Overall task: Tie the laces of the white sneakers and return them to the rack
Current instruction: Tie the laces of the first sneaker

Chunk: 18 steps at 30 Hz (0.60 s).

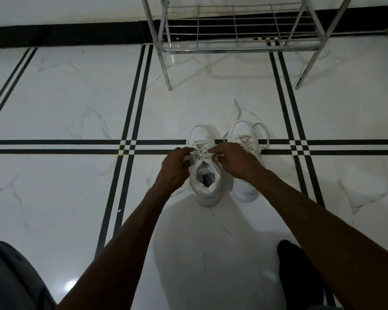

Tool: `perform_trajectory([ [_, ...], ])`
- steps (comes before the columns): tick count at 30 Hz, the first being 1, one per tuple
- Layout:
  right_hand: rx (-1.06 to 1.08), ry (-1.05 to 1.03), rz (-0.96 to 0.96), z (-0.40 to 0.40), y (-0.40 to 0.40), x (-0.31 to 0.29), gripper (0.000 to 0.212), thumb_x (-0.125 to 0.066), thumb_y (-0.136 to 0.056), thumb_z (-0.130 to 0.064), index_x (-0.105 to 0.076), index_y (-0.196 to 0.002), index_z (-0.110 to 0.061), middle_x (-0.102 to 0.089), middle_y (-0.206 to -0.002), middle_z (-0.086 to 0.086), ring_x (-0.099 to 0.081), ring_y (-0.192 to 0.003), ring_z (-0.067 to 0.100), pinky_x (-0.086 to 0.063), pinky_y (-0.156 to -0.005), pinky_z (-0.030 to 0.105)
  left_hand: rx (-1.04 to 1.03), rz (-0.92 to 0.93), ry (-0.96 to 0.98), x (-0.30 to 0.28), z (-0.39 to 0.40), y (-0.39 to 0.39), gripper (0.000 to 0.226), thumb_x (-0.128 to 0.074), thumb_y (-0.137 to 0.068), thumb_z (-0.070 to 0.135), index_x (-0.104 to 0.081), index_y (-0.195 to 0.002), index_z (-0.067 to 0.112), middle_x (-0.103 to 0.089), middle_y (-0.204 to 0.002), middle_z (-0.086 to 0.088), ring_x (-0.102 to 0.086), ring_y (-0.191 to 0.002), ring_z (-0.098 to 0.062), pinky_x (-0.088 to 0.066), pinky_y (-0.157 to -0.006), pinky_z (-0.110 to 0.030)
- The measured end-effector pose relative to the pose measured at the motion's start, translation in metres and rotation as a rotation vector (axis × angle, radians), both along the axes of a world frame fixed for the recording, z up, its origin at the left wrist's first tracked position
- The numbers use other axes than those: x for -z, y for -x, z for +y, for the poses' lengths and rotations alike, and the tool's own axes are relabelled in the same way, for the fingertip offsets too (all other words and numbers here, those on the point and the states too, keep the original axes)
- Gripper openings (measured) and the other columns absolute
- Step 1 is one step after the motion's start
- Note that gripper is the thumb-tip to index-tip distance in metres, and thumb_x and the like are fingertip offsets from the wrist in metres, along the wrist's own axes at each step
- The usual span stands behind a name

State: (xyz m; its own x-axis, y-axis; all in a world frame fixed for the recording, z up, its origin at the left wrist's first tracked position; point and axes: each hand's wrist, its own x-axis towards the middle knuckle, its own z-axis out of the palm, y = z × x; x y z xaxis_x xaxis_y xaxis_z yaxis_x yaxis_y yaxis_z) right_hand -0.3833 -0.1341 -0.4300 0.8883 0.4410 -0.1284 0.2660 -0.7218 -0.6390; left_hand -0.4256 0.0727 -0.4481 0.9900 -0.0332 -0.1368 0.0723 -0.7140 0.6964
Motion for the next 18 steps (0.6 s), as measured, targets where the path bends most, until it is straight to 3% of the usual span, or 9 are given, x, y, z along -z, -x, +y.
perform_trajectory([
  [2, 0.046, -0.035, -0.025, -0.002, -0.001, -0.001, 0.026, -0.060, -0.089, 0.004, -0.073, -0.112, 0.000, -0.072, -0.109, 0.023, -0.069, -0.100, 0.032, -0.045, -0.087, 0.021, -0.105, 0.010, -0.047, -0.001, -0.003, 0.000, 0.027, -0.065, -0.096, 0.017, -0.072, -0.122, 0.017, -0.074, -0.114, -0.007, -0.067, -0.112, -0.028, -0.052, -0.097, -0.048],
  [5, -0.003, 0.011, -0.066, 0.002, -0.001, -0.006, 0.021, -0.064, -0.087, 0.001, -0.079, -0.101, -0.004, -0.075, -0.095, 0.020, -0.071, -0.084, 0.028, -0.050, -0.075, 0.025, -0.133, 0.052, -0.158, -0.004, -0.005, -0.001, 0.020, -0.059, -0.099, 0.021, -0.073, -0.113, 0.024, -0.073, -0.105, 0.004, -0.061, -0.116, -0.026, -0.038, -0.108, -0.054],
  [8, -0.060, 0.232, -0.155, 0.003, -0.005, -0.006, 0.024, -0.061, -0.081, 0.005, -0.080, -0.084, -0.010, -0.073, -0.080, 0.014, -0.067, -0.076, 0.029, -0.041, -0.061, 0.027, -0.007, -0.055, -0.485, -0.006, -0.008, 0.001, 0.025, -0.055, -0.095, 0.009, -0.073, -0.105, 0.024, -0.068, -0.101, 0.003, -0.053, -0.117, -0.030, -0.024, -0.112, -0.059],
  [12, -0.109, 0.391, -0.344, 0.002, -0.001, -0.003, 0.022, -0.059, -0.074, 0.007, -0.076, -0.078, -0.007, -0.065, -0.078, 0.013, -0.059, -0.084, 0.034, -0.043, -0.068, 0.038, 0.091, -0.278, -0.788, -0.002, 0.004, 0.005, 0.042, -0.064, -0.073, -0.006, -0.077, -0.094, 0.028, -0.073, -0.085, 0.008, -0.057, -0.104, -0.027, -0.028, -0.107, -0.063],
  [18, -0.117, 0.353, -0.447, 0.000, 0.008, 0.004, 0.048, -0.025, -0.078, -0.011, -0.073, -0.076, -0.003, -0.062, -0.080, 0.015, -0.058, -0.085, 0.037, -0.045, -0.072, 0.043, 0.093, -0.385, -0.788, 0.005, 0.009, 0.009, 0.043, -0.064, -0.065, -0.010, -0.077, -0.087, 0.025, -0.076, -0.077, 0.008, -0.058, -0.095, -0.024, -0.024, -0.105, -0.054],
])
